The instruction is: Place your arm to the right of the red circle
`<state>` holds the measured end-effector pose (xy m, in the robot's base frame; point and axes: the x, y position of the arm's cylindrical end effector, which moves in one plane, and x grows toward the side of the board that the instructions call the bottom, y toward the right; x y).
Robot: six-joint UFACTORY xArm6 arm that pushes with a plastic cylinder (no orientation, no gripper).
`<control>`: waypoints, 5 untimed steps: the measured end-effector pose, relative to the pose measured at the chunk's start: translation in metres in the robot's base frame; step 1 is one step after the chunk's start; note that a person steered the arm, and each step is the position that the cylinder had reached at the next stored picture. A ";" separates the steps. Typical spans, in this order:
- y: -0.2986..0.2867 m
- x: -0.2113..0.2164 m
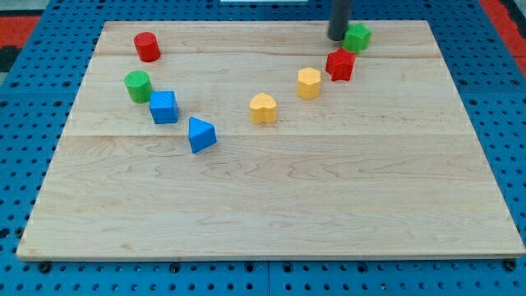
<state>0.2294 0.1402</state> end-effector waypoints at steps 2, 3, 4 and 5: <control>0.000 -0.028; -0.004 -0.038; -0.008 -0.038; -0.008 -0.038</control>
<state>0.1915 0.1317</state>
